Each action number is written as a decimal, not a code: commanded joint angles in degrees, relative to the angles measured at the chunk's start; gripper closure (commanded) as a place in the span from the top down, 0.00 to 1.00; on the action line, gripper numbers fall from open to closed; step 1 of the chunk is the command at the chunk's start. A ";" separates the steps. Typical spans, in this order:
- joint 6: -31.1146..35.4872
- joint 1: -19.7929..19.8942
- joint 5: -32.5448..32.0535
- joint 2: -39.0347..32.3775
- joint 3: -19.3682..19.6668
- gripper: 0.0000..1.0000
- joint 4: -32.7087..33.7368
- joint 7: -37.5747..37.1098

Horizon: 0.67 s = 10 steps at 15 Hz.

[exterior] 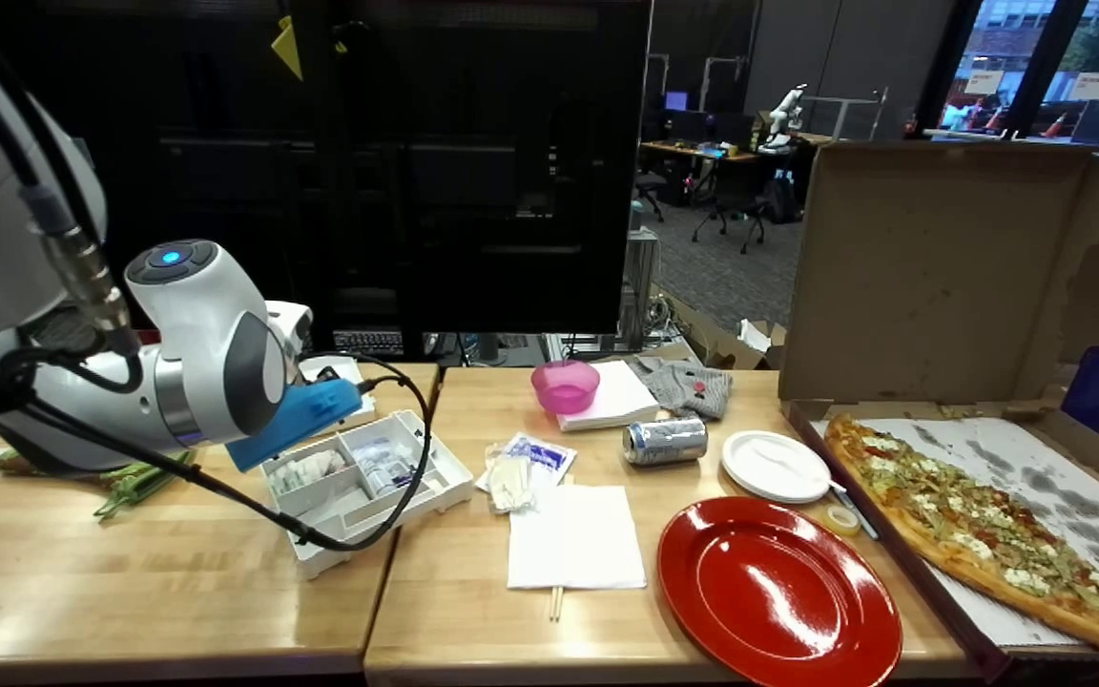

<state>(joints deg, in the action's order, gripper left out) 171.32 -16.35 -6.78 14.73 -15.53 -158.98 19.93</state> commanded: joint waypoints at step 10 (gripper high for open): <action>-1.43 8.78 -10.21 3.42 -12.23 1.00 0.21 -17.67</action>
<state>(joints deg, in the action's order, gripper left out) 169.89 -7.57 -17.00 18.15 -27.76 -158.76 2.26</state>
